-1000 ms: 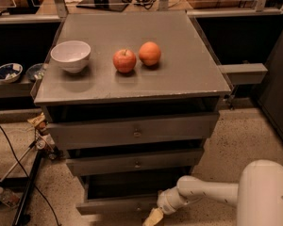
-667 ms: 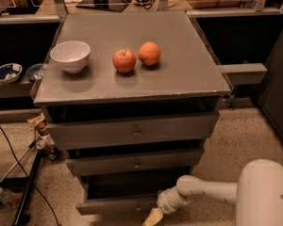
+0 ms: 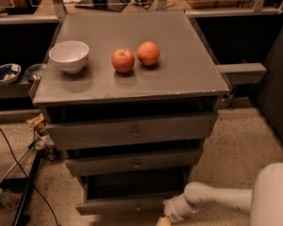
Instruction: Open bottom drawer
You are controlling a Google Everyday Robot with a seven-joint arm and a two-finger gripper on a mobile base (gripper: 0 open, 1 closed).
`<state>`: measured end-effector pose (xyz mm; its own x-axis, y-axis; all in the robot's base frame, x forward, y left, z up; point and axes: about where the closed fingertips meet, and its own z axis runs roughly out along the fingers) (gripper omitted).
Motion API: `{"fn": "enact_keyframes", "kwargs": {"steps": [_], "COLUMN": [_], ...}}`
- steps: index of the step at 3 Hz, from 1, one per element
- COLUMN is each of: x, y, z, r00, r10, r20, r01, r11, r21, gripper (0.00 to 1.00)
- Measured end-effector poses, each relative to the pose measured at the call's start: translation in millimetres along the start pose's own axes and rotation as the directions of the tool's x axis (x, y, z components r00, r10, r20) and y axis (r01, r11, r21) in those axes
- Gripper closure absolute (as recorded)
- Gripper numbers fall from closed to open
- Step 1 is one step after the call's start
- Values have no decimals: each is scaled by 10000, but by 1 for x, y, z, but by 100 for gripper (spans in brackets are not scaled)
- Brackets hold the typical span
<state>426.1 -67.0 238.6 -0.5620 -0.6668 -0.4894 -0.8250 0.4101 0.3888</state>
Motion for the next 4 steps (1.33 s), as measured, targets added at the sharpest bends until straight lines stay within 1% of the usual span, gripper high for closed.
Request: {"fn": "enact_keyframes", "kwargs": {"steps": [1,2,3,4], "x": [30,30,21,-2], "y": [36,36,33,25], "z": [-11,-11,-17,-35], "r00": [9997,9997,9999,9997], "r10": [134,134,111,-81], "r20": [-222,-222,-75,221], "r01": [-140,-140,-109,53], "r11": [9995,9995,9997,9921], "r21": [-291,-291,226,1256], "gripper": [0,0,0,0]}}
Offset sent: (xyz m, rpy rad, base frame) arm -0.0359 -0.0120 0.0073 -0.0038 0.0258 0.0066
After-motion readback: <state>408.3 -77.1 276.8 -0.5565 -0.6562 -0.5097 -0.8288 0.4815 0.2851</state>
